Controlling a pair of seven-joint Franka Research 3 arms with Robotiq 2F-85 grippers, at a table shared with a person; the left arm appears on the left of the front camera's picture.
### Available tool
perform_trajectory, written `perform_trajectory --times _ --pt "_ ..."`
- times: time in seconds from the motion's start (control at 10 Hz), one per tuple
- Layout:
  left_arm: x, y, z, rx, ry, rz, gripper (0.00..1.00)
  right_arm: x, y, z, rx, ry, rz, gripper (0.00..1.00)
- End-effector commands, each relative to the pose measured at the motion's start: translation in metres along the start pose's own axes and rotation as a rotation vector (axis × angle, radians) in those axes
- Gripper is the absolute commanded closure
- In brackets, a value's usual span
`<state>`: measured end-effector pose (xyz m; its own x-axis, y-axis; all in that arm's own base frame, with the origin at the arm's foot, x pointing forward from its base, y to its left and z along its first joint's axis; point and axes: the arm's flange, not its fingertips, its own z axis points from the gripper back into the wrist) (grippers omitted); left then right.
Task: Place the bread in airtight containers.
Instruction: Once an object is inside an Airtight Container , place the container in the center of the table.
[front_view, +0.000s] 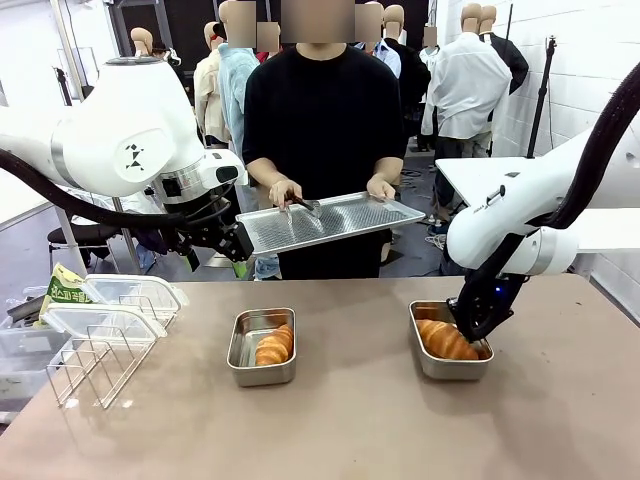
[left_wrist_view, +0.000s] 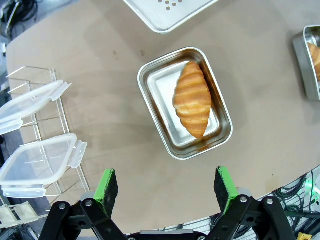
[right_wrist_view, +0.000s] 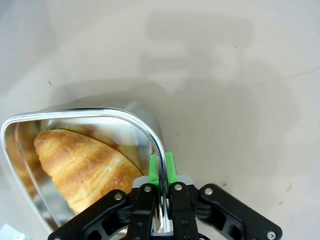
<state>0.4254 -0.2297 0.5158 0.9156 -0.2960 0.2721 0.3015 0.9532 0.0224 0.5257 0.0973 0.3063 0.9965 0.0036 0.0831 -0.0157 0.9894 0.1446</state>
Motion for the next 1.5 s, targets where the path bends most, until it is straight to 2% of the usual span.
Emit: perform_trajectory --times 0.0,0.4,0.5,0.9,1.4 --pt "0.001 0.001 0.001 0.000 -0.002 0.002 0.00 0.003 0.003 -0.004 -0.007 0.013 -0.017 0.79" --pt "0.001 0.001 0.001 0.000 -0.002 0.002 0.00 0.003 0.009 0.011 -0.010 0.011 0.004 0.12" --pt "0.001 0.001 0.001 0.000 -0.002 0.002 0.00 0.002 0.011 0.017 -0.017 0.012 0.008 0.00" --pt "0.001 0.001 0.001 0.000 -0.002 0.002 0.00 0.000 0.013 0.031 -0.023 0.016 0.014 0.00" --pt "0.001 0.001 0.001 0.000 -0.002 0.002 0.00 -0.005 0.006 0.032 -0.001 0.030 -0.084 0.00"
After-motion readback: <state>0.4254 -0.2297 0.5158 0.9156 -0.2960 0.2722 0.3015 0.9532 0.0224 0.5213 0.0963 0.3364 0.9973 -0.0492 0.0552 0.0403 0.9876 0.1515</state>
